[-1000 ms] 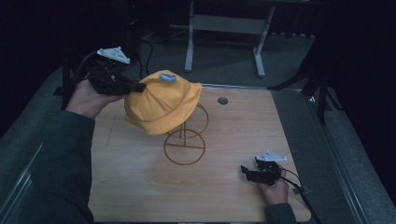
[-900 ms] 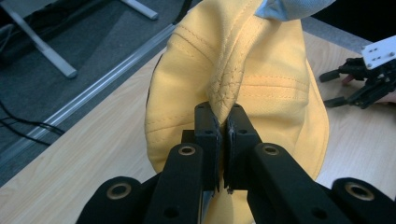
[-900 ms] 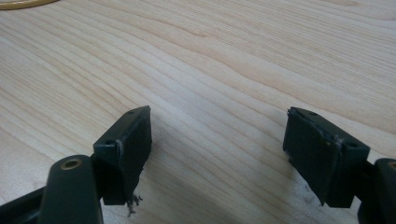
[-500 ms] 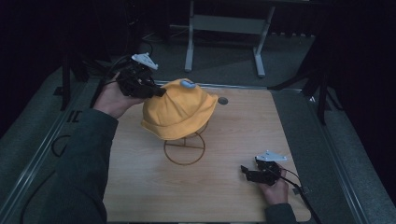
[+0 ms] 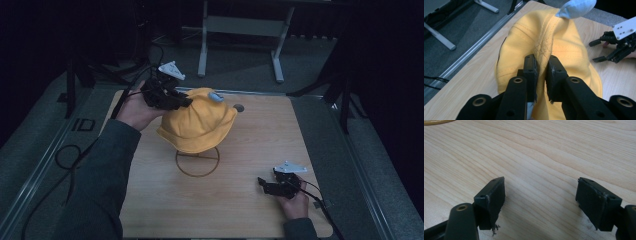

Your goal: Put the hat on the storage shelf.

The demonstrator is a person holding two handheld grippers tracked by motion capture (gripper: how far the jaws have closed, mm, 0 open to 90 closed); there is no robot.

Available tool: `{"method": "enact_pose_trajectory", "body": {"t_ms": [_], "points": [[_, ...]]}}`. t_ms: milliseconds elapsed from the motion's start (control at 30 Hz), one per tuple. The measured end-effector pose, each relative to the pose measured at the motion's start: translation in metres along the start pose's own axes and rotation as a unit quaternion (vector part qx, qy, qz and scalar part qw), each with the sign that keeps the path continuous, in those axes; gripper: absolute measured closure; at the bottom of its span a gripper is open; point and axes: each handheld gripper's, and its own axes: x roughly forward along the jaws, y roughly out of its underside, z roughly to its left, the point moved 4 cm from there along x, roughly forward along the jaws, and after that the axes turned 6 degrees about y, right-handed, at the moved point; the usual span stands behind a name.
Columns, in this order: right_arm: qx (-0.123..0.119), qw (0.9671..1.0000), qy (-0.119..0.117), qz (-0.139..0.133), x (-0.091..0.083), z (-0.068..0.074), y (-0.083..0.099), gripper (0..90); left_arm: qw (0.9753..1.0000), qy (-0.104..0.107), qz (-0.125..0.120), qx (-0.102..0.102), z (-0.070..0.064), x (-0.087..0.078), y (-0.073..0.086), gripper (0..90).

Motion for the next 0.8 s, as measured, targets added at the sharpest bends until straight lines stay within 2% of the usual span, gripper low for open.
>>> {"method": "enact_pose_trajectory", "body": {"t_ms": [200,333,467,500,600,667,800], "points": [[0.000,1.0000,0.000,0.000,0.000,0.000,0.000,23.6,0.9999,0.004,-0.005,0.010,-0.007,0.008,-0.006,77.4],[0.000,1.0000,0.000,0.000,0.000,0.000,0.000,23.6,0.9998,-0.008,0.012,0.015,-0.008,0.020,-0.007,77.8],[-0.001,1.0000,0.000,0.000,0.000,0.000,0.000,23.5,0.9998,-0.009,0.014,0.013,-0.008,0.023,-0.007,77.8],[-0.001,1.0000,0.000,0.000,0.000,0.000,0.000,23.4,0.9999,-0.008,0.009,0.009,-0.009,0.022,-0.008,76.5],[0.000,1.0000,-0.001,0.000,0.000,0.000,0.000,23.5,1.0000,-0.004,-0.006,0.001,-0.006,0.014,-0.008,64.8],[0.000,1.0000,-0.001,0.000,0.000,0.000,0.000,23.4,0.9997,-0.012,-0.019,-0.008,-0.004,0.007,-0.008,56.8],[0.000,1.0000,-0.001,0.000,0.000,0.000,0.000,23.4,0.9990,-0.024,-0.032,-0.022,0.002,-0.006,-0.006,48.0]]}}
